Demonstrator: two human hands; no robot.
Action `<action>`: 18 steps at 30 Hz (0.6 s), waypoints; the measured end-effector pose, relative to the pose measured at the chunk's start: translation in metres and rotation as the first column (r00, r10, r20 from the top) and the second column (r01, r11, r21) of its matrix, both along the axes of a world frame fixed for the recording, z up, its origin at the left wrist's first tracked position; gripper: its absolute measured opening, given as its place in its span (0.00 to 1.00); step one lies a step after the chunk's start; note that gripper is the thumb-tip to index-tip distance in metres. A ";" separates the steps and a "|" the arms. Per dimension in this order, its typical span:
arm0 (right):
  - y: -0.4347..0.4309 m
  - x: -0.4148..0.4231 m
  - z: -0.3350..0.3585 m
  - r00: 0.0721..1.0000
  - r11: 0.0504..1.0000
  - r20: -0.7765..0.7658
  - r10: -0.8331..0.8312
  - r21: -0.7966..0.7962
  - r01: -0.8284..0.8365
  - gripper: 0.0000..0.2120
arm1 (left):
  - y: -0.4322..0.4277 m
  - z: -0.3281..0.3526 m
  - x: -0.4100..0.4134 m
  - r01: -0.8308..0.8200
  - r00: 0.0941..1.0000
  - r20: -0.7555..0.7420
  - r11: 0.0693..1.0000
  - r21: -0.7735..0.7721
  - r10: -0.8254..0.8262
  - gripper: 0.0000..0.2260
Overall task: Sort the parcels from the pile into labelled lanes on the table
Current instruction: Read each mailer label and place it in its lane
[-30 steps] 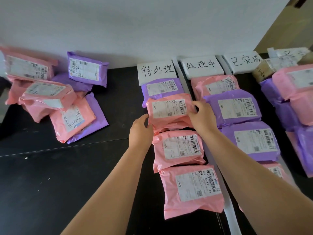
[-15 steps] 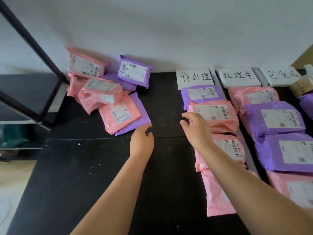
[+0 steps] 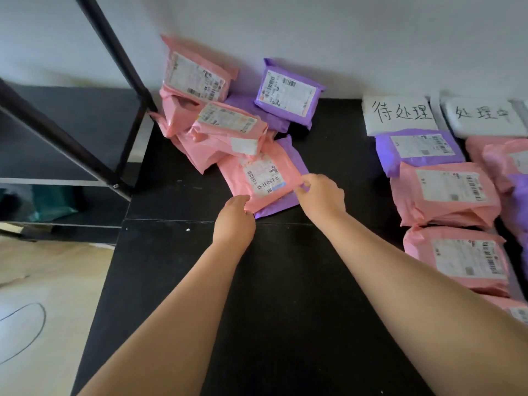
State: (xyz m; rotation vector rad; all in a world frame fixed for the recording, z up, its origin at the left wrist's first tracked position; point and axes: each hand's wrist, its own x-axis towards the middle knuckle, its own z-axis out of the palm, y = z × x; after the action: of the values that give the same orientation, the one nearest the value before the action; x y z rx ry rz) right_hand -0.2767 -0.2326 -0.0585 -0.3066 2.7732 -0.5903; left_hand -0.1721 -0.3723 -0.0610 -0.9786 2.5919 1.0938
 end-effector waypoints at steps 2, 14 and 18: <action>-0.013 -0.006 -0.008 1.000 0.998 -0.011 -0.011 0.069 0.012 0.13 | -0.006 -0.005 -0.007 0.066 0.996 0.051 0.998 0.005 -0.066 0.22; -0.038 -0.010 -0.024 0.985 0.966 0.065 -0.161 0.217 0.143 0.16 | -0.023 -0.022 -0.001 0.244 0.966 0.085 0.970 0.012 -0.244 0.23; -0.040 -0.003 -0.020 0.977 0.969 0.075 -0.201 0.160 0.187 0.08 | -0.027 -0.021 0.006 0.259 0.962 0.090 0.966 0.017 -0.259 0.21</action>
State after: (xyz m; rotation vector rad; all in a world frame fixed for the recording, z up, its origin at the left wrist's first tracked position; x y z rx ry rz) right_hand -0.2797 -0.2731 -0.0789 0.0249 2.7582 -0.4215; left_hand -0.1663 -0.3988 -0.0818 -0.6467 2.5503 0.9631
